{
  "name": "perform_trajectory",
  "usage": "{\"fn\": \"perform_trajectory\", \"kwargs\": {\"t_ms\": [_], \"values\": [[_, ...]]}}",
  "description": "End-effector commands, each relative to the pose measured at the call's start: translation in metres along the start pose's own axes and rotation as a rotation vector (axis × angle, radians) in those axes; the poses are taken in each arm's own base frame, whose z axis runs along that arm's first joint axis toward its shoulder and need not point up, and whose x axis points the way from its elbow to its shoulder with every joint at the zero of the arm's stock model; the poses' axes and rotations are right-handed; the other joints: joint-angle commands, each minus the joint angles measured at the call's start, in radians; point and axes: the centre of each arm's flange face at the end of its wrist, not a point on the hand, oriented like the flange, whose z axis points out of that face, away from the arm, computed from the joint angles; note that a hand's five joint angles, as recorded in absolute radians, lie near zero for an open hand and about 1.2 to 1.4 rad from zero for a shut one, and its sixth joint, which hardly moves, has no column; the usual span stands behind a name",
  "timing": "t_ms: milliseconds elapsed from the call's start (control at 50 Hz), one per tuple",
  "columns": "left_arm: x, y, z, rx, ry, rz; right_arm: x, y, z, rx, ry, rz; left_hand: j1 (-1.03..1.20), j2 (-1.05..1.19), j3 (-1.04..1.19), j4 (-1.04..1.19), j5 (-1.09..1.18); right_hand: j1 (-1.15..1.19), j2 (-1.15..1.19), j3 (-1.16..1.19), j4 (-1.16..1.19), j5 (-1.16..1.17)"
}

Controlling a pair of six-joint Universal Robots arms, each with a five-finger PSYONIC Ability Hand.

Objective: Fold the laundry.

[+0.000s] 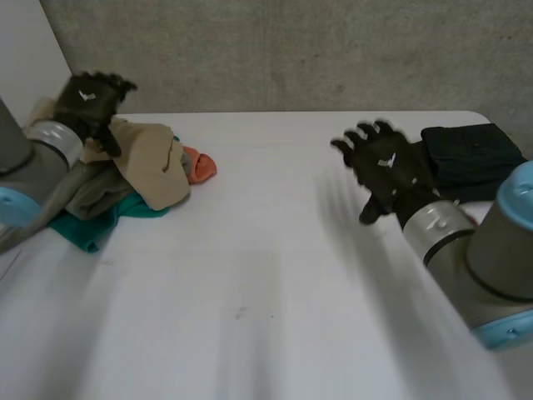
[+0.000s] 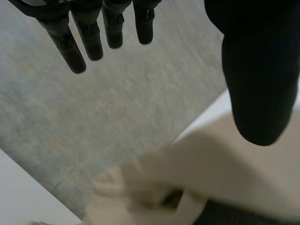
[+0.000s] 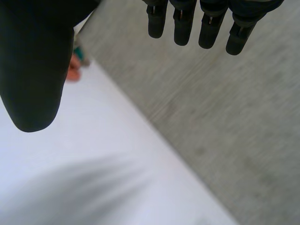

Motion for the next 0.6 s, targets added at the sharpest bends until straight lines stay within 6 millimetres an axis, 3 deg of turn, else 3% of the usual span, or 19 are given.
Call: {"fn": "perform_trajectory", "kwargs": {"t_ms": [20,80,160,180,240,260,300,320,380,400,460,520,600], "values": [[0.010,0.067,0.039,0.026,0.016,0.071,-0.017,0.025,0.000,-0.067,0.018,-0.013,0.309,0.313,0.293,0.296,0.275,-0.053,-0.034,-0.034,-0.035,-0.049],[0.009,0.066,0.044,0.042,0.009,0.069,-0.020,0.030,-0.001,-0.068,0.026,-0.016,1.196,1.200,1.180,1.183,1.162,-0.053,-0.034,-0.034,-0.035,-0.049],[-0.008,0.019,0.035,0.101,-0.063,0.077,-0.017,0.031,-0.002,-0.065,0.043,-0.022,1.208,1.211,1.191,1.195,1.174,-0.053,-0.034,-0.034,-0.035,-0.049],[-0.014,-0.011,0.027,0.150,-0.095,0.063,-0.016,0.031,-0.002,-0.064,0.049,-0.022,1.208,1.211,1.191,1.195,1.174,-0.053,-0.034,-0.034,-0.035,-0.049],[-0.014,-0.057,0.013,0.255,-0.120,0.006,-0.010,0.029,-0.002,-0.055,0.065,-0.019,1.208,1.211,1.191,1.195,1.174,-0.053,-0.034,-0.034,-0.035,-0.049],[-0.011,-0.089,0.001,0.348,-0.111,-0.053,-0.009,0.028,-0.001,-0.055,0.068,-0.020,1.208,1.211,1.191,1.195,1.174,-0.053,-0.034,-0.034,-0.035,-0.049],[-0.006,-0.120,-0.014,0.436,-0.086,-0.110,-0.002,0.026,0.000,-0.050,0.086,-0.018,1.208,1.211,1.191,1.195,1.174,-0.053,-0.034,-0.034,-0.035,-0.049],[-0.001,-0.147,-0.029,0.509,-0.061,-0.159,0.001,0.025,0.000,-0.047,0.094,-0.017,1.208,1.211,1.191,1.195,1.174,-0.053,-0.034,-0.034,-0.035,-0.049],[0.011,-0.181,-0.055,0.593,-0.006,-0.241,0.012,0.020,0.001,-0.029,0.130,-0.001,1.208,1.211,1.191,1.195,1.174,-0.053,-0.034,-0.034,-0.035,-0.049],[0.020,-0.198,-0.072,0.626,0.037,-0.291,0.016,0.019,0.001,-0.027,0.141,0.007,1.208,1.211,1.191,1.195,1.174,-0.053,-0.034,-0.034,-0.035,-0.049],[0.036,-0.211,-0.092,0.643,0.104,-0.366,0.029,0.013,0.003,-0.008,0.182,0.054,1.208,1.211,1.191,1.195,1.174,-0.053,-0.034,-0.034,-0.035,-0.049],[0.065,-0.213,-0.113,0.612,0.210,-0.459,0.039,0.010,0.005,0.000,0.213,0.097,1.208,1.211,1.191,1.195,1.174,-0.053,-0.034,-0.034,-0.035,-0.049],[0.114,-0.191,-0.141,0.486,0.361,-0.530,0.044,0.009,0.006,-0.002,0.226,0.121,1.208,1.211,1.191,1.195,1.174,-0.053,-0.034,-0.034,-0.035,-0.049]]}}
